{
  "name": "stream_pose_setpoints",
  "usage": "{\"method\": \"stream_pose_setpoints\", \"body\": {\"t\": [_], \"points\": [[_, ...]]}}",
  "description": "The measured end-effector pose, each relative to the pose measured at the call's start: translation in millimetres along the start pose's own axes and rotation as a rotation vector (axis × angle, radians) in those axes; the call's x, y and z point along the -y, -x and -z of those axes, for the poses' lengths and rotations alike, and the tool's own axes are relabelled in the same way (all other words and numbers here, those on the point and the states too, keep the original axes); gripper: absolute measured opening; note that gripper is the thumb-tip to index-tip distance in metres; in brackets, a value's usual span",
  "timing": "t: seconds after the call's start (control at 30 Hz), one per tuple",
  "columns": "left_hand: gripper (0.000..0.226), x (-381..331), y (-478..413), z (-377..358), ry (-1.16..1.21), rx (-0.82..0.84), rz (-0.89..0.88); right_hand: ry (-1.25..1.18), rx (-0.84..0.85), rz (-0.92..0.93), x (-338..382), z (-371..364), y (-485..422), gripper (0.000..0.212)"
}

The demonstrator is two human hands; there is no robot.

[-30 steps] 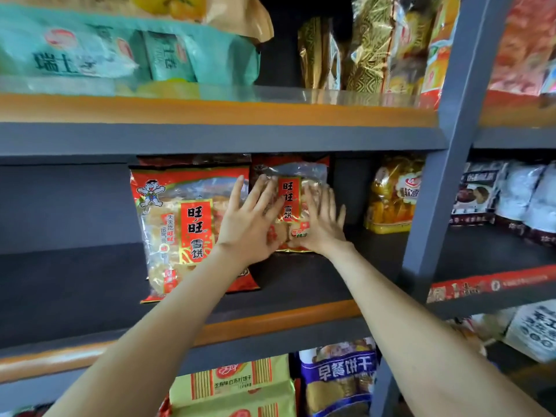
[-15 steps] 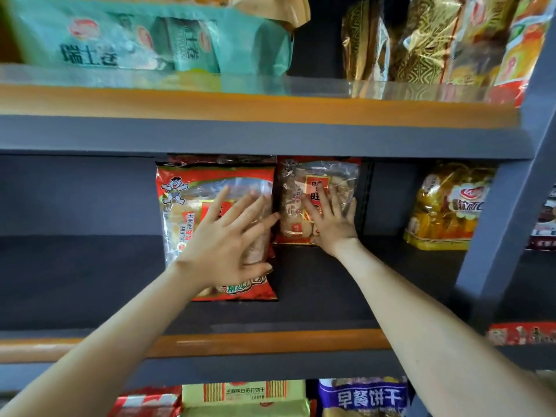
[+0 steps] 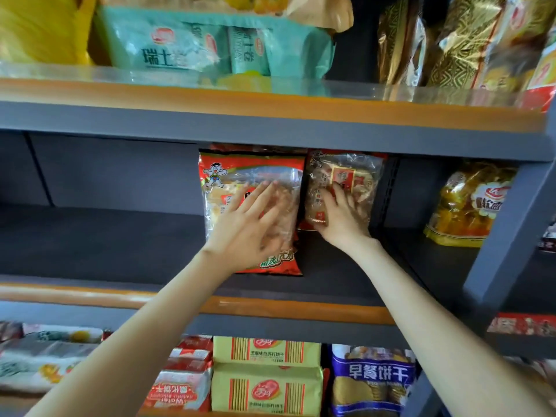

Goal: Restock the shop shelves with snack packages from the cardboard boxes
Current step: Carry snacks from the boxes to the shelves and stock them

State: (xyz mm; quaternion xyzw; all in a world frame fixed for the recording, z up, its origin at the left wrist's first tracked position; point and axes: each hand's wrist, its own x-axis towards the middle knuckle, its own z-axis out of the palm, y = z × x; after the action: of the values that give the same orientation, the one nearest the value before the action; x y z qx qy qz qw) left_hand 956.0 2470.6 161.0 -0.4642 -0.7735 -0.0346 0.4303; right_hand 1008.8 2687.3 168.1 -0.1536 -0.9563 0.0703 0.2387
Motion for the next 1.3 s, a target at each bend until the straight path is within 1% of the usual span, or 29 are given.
{"method": "stream_pose_setpoints", "body": {"t": [0.07,0.13,0.2,0.23,0.3,0.37,0.43,0.53,0.6,0.73,0.83,0.9,0.97,1.03,1.13,1.23,1.3], "points": [[0.051,1,20,15,0.056,0.001,0.083,-0.156,-0.097,-0.035,18,15,27,0.06],[0.046,2,47,34,0.143,0.004,0.163,-0.261,-0.234,-0.035,41,28,64,0.047],[0.042,1,79,56,0.242,-0.006,0.269,-0.352,-0.337,0.06,77,37,106,0.038],[0.041,0,97,67,0.281,-0.011,0.323,-0.402,-0.348,0.126,99,39,127,0.036],[0.038,-3,138,89,0.347,-0.003,0.441,-0.502,-0.3,0.262,143,33,162,0.034],[0.039,-6,185,112,0.392,0.014,0.61,-0.576,-0.195,0.373,183,15,189,0.032],[0.041,-9,237,136,0.398,0.051,0.823,-0.639,-0.068,0.44,218,-8,211,0.032],[0.034,-18,322,171,0.365,0.109,1.122,-0.697,0.206,0.484,268,-39,245,0.034],[0.03,-30,376,194,0.291,0.11,1.272,-0.697,0.366,0.571,300,-57,269,0.036],[0.031,-70,458,243,0.106,0.206,1.594,-0.707,0.676,0.776,359,-87,325,0.039],[0.034,-115,504,283,-0.005,0.225,1.87,-0.693,0.871,1.017,401,-100,376,0.042],[0.033,-151,533,307,-0.119,0.251,2.012,-0.641,1.016,1.153,424,-103,414,0.047],[0.031,-191,555,331,-0.204,0.246,2.175,-0.624,1.11,1.267,441,-106,456,0.05],[0.031,-231,574,352,-0.266,0.186,2.353,-0.616,1.181,1.377,453,-109,504,0.052],[0.032,-282,606,377,-0.38,0.161,2.556,-0.58,1.287,1.492,464,-112,578,0.054],[0.034,-319,638,393,-0.384,0.172,2.729,-0.496,1.377,1.581,471,-115,643,0.056],[0.027,-334,659,401,-0.351,0.16,2.815,-0.425,1.431,1.61,478,-117,678,0.056]]}}
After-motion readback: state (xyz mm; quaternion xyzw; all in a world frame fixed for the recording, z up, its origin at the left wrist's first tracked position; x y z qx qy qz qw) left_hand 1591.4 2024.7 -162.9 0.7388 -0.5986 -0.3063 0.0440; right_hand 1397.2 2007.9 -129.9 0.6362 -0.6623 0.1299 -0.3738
